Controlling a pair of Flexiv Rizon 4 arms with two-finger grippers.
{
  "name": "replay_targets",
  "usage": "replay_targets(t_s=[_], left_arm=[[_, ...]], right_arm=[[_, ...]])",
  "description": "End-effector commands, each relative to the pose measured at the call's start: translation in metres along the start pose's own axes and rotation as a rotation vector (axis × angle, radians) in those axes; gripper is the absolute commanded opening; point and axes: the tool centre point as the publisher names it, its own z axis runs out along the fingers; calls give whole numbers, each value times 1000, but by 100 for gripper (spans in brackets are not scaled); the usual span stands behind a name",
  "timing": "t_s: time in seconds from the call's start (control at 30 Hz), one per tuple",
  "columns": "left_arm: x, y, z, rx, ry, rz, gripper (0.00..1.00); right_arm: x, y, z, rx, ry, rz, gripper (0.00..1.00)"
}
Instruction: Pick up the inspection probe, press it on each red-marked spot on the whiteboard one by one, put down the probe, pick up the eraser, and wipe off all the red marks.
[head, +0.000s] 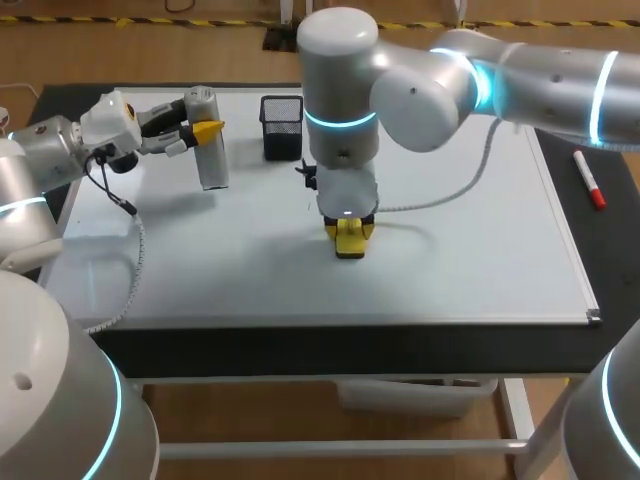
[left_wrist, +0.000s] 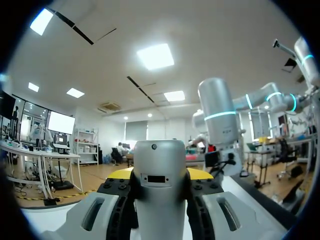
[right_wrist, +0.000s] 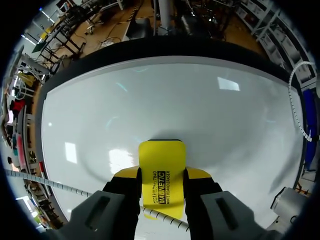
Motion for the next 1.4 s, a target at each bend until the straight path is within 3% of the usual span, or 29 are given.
replay_targets(t_s=[0.03, 0.63, 0.93, 1.4], left_arm=[[0, 0, 1, 1, -1, 2, 0], [0, 0, 1, 1, -1, 2, 0], [0, 0, 1, 1, -1, 2, 0], [0, 0, 1, 1, -1, 2, 0]], right_arm=[[14, -1, 9, 4, -4, 9, 0], [47, -7, 12, 3, 16, 76, 0], [59, -27, -19, 46, -2, 87, 0], [59, -27, -19, 46, -2, 87, 0]])
